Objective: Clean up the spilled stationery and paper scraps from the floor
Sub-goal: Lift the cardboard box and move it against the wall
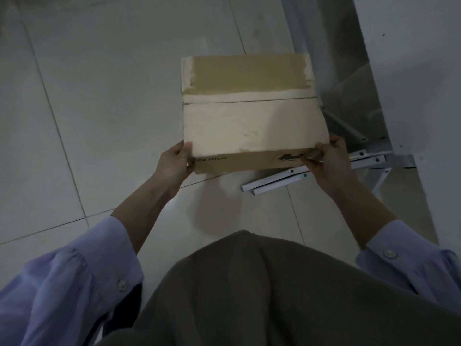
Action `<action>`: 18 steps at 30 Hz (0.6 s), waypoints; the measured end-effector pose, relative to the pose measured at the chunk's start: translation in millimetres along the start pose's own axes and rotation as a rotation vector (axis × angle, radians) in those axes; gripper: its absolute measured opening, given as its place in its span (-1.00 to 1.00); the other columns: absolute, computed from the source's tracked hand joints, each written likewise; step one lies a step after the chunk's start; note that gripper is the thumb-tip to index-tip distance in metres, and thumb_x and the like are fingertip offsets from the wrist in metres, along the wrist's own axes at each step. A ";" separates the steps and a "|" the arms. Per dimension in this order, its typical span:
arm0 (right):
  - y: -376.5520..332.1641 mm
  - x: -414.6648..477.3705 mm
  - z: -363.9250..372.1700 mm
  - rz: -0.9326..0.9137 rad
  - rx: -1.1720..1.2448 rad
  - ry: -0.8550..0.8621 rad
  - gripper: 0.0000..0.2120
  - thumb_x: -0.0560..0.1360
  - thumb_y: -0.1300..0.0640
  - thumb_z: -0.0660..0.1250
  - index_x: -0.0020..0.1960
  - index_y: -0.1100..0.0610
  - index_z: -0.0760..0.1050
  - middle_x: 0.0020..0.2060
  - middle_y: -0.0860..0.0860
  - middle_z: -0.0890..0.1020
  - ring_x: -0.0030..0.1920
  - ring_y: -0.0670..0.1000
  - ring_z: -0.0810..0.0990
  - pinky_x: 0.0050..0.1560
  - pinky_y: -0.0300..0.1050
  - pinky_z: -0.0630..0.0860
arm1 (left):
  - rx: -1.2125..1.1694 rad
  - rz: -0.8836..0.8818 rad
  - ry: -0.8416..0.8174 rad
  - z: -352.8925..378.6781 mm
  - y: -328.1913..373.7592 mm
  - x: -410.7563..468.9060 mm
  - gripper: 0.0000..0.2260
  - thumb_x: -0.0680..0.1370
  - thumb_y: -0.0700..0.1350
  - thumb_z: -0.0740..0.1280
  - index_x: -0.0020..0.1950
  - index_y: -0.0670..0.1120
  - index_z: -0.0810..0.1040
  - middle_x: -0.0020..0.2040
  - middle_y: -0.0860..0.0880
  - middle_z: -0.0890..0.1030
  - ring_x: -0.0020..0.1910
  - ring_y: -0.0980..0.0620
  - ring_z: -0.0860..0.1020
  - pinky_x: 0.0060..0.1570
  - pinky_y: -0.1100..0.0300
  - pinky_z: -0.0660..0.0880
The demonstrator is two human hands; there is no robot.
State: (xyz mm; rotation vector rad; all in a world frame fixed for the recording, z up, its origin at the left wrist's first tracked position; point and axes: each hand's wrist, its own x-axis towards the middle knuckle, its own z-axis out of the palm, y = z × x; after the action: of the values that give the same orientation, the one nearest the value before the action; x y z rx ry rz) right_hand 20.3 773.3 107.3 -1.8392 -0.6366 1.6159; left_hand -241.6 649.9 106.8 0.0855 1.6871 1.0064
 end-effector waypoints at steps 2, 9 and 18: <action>0.4 6.7 1.0 -0.031 -0.009 -0.008 -0.78 0.57 0.38 0.09 0.14 0.12 0.32 0.14 0.05 0.44 0.11 0.08 0.49 0.06 -0.01 0.59 | -0.012 0.004 0.010 3.2 -2.7 2.8 -0.71 0.64 -0.18 0.14 0.34 -0.16 0.44 0.10 -0.06 0.49 0.10 -0.02 0.47 0.16 0.17 0.47; -2.5 45.2 -7.0 -0.048 -0.218 0.038 -0.57 0.57 0.35 0.07 0.40 0.12 0.32 0.27 0.11 0.46 0.22 0.14 0.50 0.01 -0.05 0.60 | 0.072 -0.064 0.081 25.3 -28.3 12.8 -0.69 0.59 -0.25 0.24 0.33 -0.19 0.46 0.06 -0.11 0.57 -0.02 -0.03 0.55 0.06 0.14 0.53; 8.1 41.0 -21.4 0.100 -0.502 0.109 -0.48 0.59 0.06 0.12 0.52 0.09 0.10 0.40 0.14 0.33 0.29 0.20 0.42 0.08 0.06 0.48 | 0.269 -0.143 0.015 39.6 -66.4 -11.5 -0.64 0.52 -0.26 0.26 0.31 -0.09 0.50 0.04 -0.06 0.62 -0.06 -0.04 0.58 0.15 -0.05 0.55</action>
State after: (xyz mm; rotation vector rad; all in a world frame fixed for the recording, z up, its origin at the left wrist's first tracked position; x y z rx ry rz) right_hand 47.1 793.6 74.5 -2.3303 -0.9824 1.4958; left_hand -176.6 624.2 71.7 0.1322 1.8077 0.6721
